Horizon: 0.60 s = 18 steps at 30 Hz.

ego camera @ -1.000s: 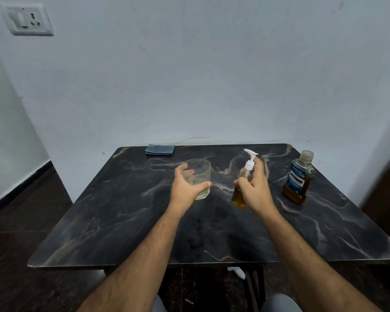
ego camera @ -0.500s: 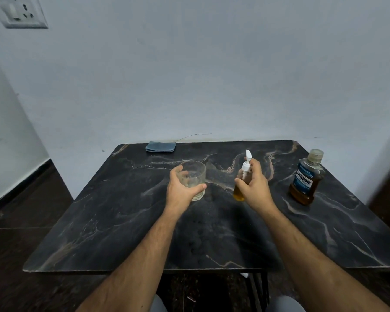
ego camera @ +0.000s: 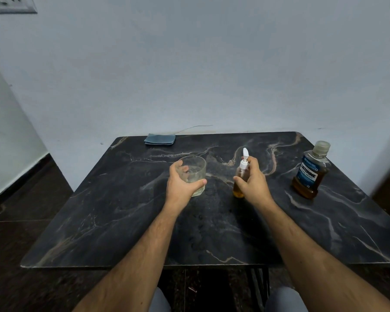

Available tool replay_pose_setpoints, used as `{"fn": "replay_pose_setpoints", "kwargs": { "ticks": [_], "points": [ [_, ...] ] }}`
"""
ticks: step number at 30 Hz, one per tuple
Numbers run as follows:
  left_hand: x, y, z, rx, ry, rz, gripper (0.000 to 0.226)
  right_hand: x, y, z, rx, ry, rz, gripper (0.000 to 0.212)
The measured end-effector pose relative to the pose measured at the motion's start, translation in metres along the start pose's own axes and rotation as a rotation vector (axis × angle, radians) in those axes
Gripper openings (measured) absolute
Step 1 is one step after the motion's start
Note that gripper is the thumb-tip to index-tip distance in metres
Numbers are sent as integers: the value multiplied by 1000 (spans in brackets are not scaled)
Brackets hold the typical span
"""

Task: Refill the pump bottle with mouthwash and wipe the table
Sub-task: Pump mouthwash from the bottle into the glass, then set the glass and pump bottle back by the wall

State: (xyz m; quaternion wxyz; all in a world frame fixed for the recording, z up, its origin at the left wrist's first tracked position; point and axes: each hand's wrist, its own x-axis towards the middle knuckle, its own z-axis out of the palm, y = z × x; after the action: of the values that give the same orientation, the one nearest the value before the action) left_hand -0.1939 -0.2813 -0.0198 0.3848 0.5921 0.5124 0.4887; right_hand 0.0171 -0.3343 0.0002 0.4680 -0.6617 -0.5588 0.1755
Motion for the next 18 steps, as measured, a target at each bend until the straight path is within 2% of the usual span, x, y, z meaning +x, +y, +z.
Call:
{"fn": "replay_pose_setpoints", "kwargs": {
  "ticks": [9,18],
  "points": [
    [-3,0,-1,-17,-10,17,95,-1,3,-1,30,-40,27,73],
    [-5,4,-8,-45,-42,-2,104,-3,6,-4,9,-39,60,76]
  ]
}}
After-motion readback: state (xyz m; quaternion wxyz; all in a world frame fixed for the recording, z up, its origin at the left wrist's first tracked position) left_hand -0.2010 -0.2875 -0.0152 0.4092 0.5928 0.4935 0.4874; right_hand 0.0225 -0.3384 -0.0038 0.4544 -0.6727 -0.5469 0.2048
